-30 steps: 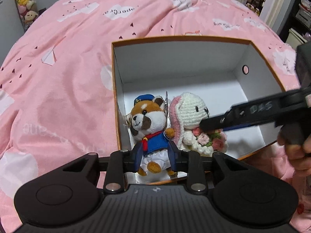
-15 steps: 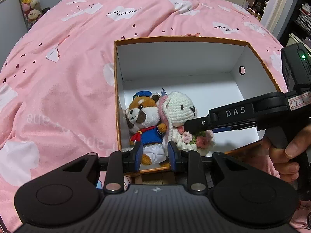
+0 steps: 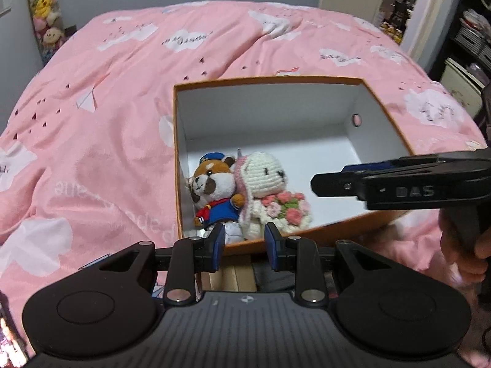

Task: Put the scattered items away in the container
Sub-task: 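Withdraw both tools and grasp the pink fluffy pompom with the left tool, then grasp the red crochet strawberry with the right tool while the left holds the pompom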

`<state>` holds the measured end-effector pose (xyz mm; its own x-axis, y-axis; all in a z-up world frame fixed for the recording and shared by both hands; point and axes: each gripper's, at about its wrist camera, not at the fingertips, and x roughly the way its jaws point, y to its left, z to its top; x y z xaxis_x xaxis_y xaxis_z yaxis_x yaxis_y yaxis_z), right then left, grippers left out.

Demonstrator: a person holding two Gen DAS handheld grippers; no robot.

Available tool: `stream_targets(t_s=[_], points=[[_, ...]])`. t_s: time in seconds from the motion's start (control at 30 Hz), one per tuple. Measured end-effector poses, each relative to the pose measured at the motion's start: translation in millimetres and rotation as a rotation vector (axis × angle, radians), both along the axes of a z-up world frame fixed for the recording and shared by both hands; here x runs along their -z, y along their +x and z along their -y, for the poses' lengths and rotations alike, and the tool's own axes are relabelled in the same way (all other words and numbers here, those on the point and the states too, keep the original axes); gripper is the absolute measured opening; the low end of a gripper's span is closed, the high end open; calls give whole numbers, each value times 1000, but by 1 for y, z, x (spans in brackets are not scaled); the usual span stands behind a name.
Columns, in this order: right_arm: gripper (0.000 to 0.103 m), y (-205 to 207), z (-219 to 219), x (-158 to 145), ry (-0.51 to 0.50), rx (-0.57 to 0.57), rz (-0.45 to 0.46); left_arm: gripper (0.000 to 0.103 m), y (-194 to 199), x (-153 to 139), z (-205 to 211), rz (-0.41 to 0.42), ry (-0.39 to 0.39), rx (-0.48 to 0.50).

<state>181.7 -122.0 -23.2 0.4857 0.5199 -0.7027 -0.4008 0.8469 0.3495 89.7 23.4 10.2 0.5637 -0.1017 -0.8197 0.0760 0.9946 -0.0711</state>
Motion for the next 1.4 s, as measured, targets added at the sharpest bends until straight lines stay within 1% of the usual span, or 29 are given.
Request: stream_targets(t_s=[0.07,0.1,0.17,0.2,0.27,0.4,0.47,0.53,0.63,0.73,0.9,1.0,1.1,1.17,1.3,1.4], points=[[58,-15,11,-11,23,-10,28,34,-11,-9,3,16,9,17],[59,-22,19,-15,34,-15,38,37,-16,-12,3,23,8,27],[61,-36,28,-22,62,-25,64,48,-27,-19,4,29,3,45],[62,-45,33,-25,67,-30,73,57,-33,-22,4,30,-3,55],[62,-59,40,-28,52,-31,94,58,-44,-26,5,27,-11,82],[62,-80,50,-25,-56,-10,140,60,-66,-26,7,-12,-19,125],[62,-87,54,-19,-103,8,141,62,-78,-23,8,-42,-31,145],[62,-91,59,-11,-127,23,130,65,-88,-19,10,-70,-49,159],[62,-96,65,-4,-132,41,111,69,-96,-10,11,-102,-78,147],[62,-101,69,1,-129,51,90,69,-98,4,12,-142,-99,132],[62,-106,72,7,-145,61,76,69,-98,26,17,-192,-66,96],[62,-107,72,10,-153,66,70,69,-99,32,21,-195,-45,82],[62,-109,72,12,-154,67,63,68,-97,38,19,-202,-47,48],[62,-109,72,13,-154,68,60,65,-96,42,19,-210,-37,39],[62,-108,72,16,-156,70,50,54,-97,47,22,-200,-17,47],[62,-106,70,20,-170,69,33,51,-98,46,20,-185,-22,44]])
